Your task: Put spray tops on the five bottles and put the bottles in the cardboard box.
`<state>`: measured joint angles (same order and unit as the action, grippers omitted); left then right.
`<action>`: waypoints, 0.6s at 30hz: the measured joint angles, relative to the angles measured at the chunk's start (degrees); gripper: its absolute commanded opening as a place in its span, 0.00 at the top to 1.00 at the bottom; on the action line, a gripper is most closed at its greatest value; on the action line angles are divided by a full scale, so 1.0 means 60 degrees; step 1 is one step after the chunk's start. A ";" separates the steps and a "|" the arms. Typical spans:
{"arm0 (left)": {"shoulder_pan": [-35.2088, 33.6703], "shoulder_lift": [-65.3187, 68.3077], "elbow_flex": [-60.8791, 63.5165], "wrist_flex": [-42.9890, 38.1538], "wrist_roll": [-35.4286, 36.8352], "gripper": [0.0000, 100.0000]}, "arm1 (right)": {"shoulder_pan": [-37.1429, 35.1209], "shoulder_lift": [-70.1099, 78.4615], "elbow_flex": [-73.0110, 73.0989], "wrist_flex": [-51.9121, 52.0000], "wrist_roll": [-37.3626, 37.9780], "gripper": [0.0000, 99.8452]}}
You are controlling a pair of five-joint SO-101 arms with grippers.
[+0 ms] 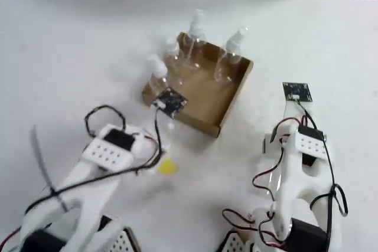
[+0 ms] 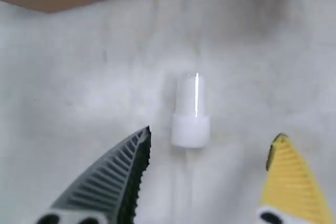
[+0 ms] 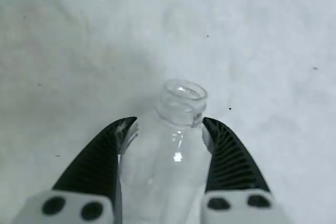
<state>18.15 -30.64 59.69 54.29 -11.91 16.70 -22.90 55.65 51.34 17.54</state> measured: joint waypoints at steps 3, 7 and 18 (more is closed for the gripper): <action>-0.0015 0.1260 -0.0308 -0.0425 0.0000 0.66 | 0.0000 0.0000 0.0000 0.0000 0.0000 0.98; 0.0015 0.2535 -0.0454 -0.0879 0.0015 0.66 | 0.0000 0.0000 0.0000 0.0000 0.0000 0.98; 0.0440 0.2769 -0.0484 -0.0938 0.0718 0.99 | 0.0000 0.0000 0.0000 0.0000 0.0000 0.98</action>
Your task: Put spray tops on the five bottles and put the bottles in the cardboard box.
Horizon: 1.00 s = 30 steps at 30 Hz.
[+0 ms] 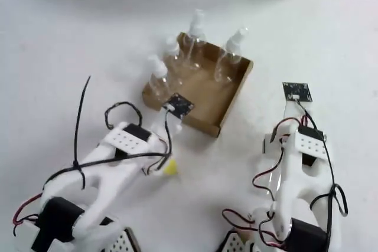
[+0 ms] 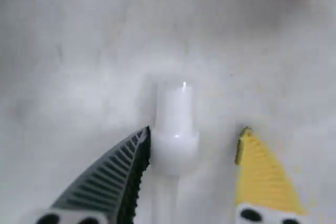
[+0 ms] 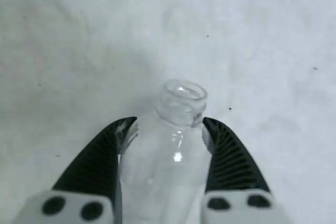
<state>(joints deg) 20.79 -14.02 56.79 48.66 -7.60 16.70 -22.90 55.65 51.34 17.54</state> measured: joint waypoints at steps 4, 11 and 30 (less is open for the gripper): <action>0.0044 -0.0015 -0.0015 -0.0132 0.0044 0.96 | 0.0000 0.0000 0.0000 0.0000 0.0000 0.98; 0.0044 -0.0015 -0.0015 -0.0147 0.0044 0.98 | 0.0000 -0.0190 0.0000 0.0000 0.0000 0.98; 0.0000 -0.3502 0.2110 -0.0703 0.0073 0.98 | -0.0015 -0.5729 -0.0484 0.0103 -0.0234 0.98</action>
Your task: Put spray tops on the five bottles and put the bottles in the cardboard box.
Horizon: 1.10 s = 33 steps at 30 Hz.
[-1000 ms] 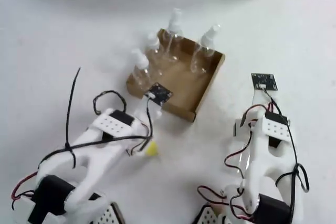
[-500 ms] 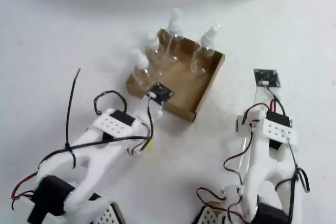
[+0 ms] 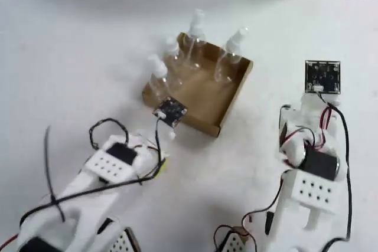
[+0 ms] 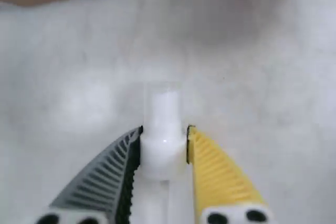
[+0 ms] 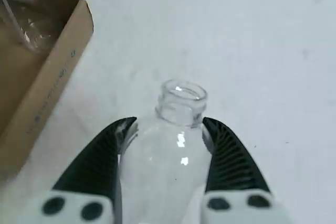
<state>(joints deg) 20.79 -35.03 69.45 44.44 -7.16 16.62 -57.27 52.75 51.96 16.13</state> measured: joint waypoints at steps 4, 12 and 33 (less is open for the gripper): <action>-0.0088 -0.1245 0.0308 0.0000 0.0029 0.98 | -0.0425 -0.0630 0.0000 -0.0410 -0.0029 0.98; -0.1158 -0.3853 0.0366 0.0850 0.0044 0.98 | -0.2286 -0.1978 0.0923 -0.2110 -0.0088 0.98; -0.1319 -0.5553 0.1143 0.1729 0.0044 0.98 | 0.2447 0.3429 0.1582 -0.1377 0.1802 0.94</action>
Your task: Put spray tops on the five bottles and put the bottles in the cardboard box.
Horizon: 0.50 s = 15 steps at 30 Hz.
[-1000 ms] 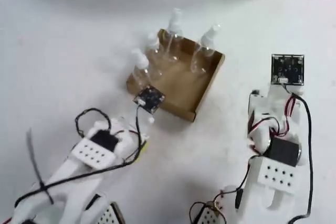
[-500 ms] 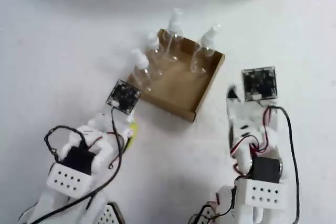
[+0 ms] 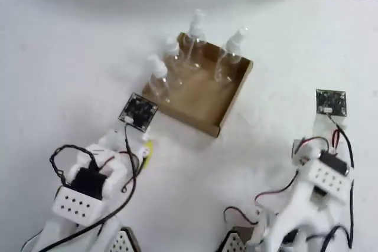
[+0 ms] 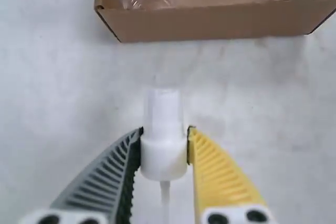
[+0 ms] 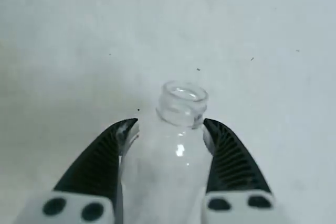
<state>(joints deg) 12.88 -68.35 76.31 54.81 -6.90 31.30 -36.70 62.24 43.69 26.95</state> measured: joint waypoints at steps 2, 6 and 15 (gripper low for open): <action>0.0000 0.0000 0.0000 0.0000 0.0000 0.98 | 0.0000 0.0996 -0.0337 -0.0249 0.0000 0.86; 0.0000 0.0000 0.0205 0.0000 0.0000 0.98 | 0.0015 0.2476 -0.1114 -0.0308 0.0000 0.78; -0.0015 0.0000 0.0249 0.0000 0.0000 0.98 | 0.0000 0.3326 -0.3179 0.0571 0.0000 0.80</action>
<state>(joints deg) 12.79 -68.35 77.80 54.81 -6.90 31.30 -16.75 43.16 47.12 26.95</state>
